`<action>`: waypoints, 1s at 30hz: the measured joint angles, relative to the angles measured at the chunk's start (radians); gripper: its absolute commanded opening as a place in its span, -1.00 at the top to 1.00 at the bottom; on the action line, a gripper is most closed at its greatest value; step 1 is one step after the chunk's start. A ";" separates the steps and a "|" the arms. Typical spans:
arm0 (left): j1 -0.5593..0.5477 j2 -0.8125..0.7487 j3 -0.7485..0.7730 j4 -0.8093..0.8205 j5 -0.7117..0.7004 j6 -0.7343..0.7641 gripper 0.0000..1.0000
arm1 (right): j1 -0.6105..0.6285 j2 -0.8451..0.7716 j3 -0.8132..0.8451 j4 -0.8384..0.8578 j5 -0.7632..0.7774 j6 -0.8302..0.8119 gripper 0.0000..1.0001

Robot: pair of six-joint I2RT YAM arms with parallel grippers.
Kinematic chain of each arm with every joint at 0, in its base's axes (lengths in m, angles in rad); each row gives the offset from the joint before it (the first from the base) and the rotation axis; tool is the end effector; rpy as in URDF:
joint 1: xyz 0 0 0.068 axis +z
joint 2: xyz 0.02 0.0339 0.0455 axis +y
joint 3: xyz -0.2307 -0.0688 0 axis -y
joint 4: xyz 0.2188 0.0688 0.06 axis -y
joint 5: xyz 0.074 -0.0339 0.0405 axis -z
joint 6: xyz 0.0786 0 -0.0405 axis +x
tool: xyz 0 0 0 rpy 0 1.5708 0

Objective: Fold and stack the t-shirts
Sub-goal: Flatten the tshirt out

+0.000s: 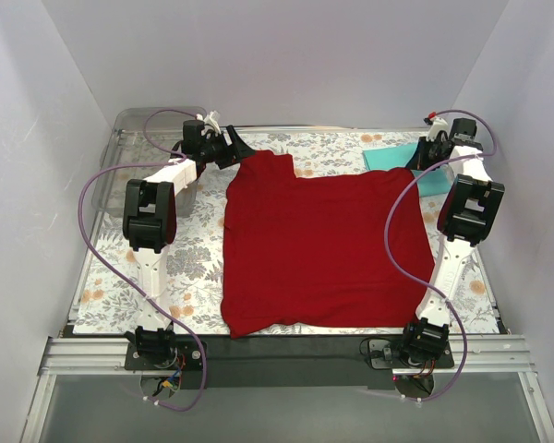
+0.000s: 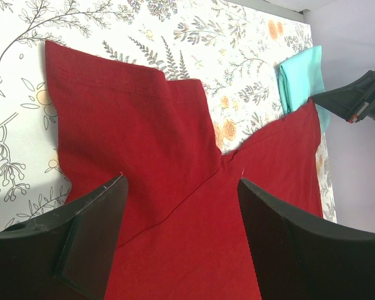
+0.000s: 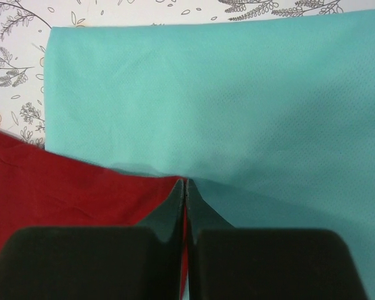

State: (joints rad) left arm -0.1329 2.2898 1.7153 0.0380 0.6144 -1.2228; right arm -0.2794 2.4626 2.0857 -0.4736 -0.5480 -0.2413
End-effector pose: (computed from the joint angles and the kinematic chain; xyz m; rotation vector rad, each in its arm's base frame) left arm 0.4966 -0.1121 0.1479 -0.8422 2.1946 -1.3968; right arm 0.5093 -0.1035 0.1276 -0.1984 2.2908 0.3994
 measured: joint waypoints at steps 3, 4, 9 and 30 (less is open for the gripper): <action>0.000 0.000 0.000 0.000 0.000 0.000 -0.32 | -0.002 -0.002 -0.001 0.001 -0.017 0.003 0.97; 0.000 0.000 0.000 0.000 0.000 0.000 -0.31 | -0.003 -0.005 -0.002 0.002 -0.023 0.004 0.97; 0.000 0.000 0.000 0.000 -0.001 0.006 -0.32 | -0.011 -0.042 -0.023 0.008 -0.048 0.011 0.97; -0.018 0.241 0.187 0.185 -0.217 -0.066 -0.22 | -0.021 -0.104 -0.137 0.062 -0.143 0.030 0.97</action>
State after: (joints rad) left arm -0.1509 2.5313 1.9026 0.2226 0.3977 -1.2888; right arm -0.3008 2.3585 1.9484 -0.4114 -0.6907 -0.2115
